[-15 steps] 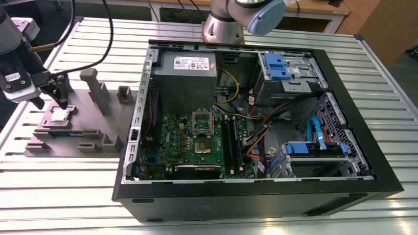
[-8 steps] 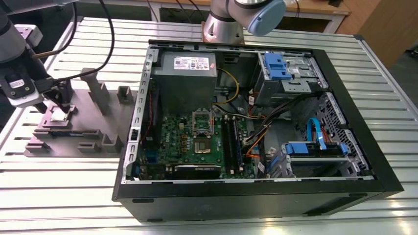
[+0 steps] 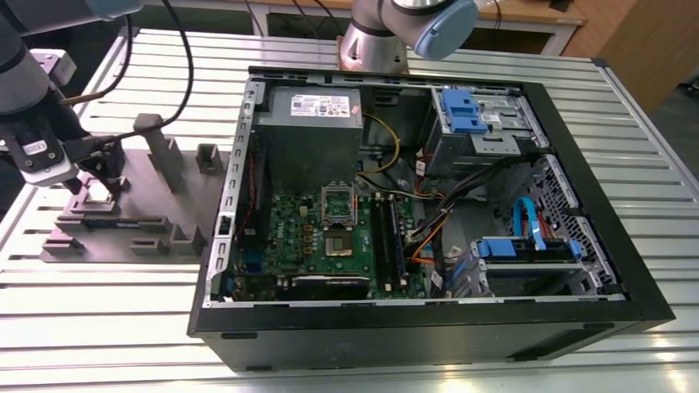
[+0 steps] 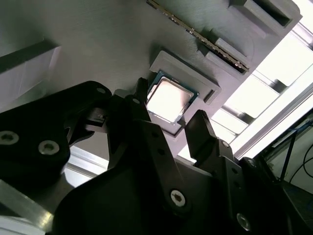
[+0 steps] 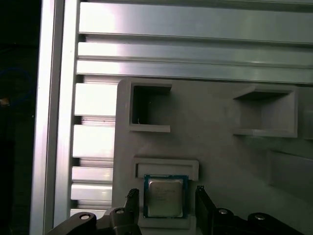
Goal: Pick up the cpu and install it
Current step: 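Pick up the cpu and move it towards the insertion slot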
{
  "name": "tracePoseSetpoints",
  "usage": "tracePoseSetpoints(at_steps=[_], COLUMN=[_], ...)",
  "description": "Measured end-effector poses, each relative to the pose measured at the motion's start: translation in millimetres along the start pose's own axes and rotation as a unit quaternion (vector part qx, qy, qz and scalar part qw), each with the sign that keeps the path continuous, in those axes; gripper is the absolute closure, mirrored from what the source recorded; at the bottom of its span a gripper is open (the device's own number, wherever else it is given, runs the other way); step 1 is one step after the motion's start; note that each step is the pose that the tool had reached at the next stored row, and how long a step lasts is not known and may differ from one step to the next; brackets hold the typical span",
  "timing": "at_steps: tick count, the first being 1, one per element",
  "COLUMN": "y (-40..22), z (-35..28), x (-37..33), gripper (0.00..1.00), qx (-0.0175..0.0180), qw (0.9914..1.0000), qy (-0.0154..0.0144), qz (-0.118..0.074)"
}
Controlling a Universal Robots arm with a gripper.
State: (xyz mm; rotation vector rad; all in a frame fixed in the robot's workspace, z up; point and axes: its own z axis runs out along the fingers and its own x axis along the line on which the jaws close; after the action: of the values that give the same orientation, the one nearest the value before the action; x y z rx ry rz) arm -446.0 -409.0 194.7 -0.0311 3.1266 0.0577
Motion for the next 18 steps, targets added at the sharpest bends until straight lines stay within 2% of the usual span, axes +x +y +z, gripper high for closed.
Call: tracePoseSetpoints(at_steps=[18], y=[-0.3], z=[8.6], x=[0.1], gripper=[0.43], qx=[-0.0005], qw=[1.0], qy=[0.0002], qz=[0.0])
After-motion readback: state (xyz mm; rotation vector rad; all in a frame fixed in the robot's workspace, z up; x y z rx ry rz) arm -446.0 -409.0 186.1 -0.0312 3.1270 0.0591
